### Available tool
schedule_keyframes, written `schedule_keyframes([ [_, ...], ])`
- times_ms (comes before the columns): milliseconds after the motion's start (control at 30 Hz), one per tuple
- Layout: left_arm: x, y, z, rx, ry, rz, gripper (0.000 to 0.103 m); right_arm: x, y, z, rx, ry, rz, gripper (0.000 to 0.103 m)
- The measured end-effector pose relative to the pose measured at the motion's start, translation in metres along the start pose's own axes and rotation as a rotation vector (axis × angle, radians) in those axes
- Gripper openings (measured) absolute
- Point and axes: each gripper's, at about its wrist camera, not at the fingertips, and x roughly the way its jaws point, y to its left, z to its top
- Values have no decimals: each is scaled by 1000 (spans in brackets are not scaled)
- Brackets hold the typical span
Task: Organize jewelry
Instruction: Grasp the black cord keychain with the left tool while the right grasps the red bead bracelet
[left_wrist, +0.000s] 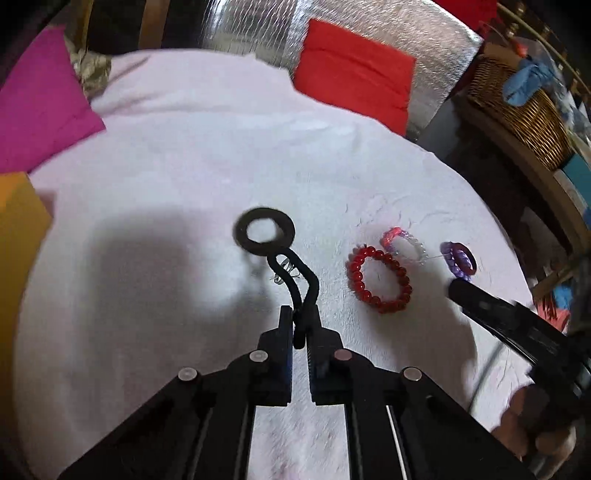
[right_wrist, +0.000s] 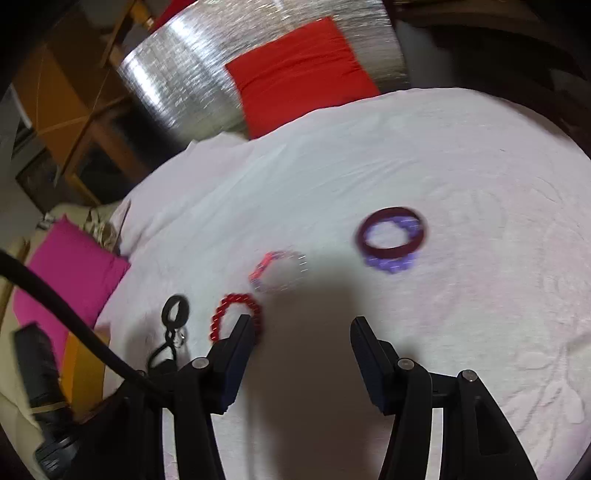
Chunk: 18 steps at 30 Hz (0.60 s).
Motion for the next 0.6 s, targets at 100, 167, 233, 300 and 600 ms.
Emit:
schedule_keyframes([
  [100,-9,6,-2,10,2,-14,7,10,15,-1,-24,10,-5,58],
  [167,-16,14,-5,8,1,-18,7,18,22,-2,-43,13,-33,58],
  [233,-19,20,-4,1,-4,-14,7,28,29,-3,-53,18,-71,58],
  [300,-23,27,-6,-10,-10,-8,7,41,32,-3,-50,30,-98,58],
  [600,-39,41,-1,-21,-57,6,7,54,68,-17,-287,-43,-306,10],
])
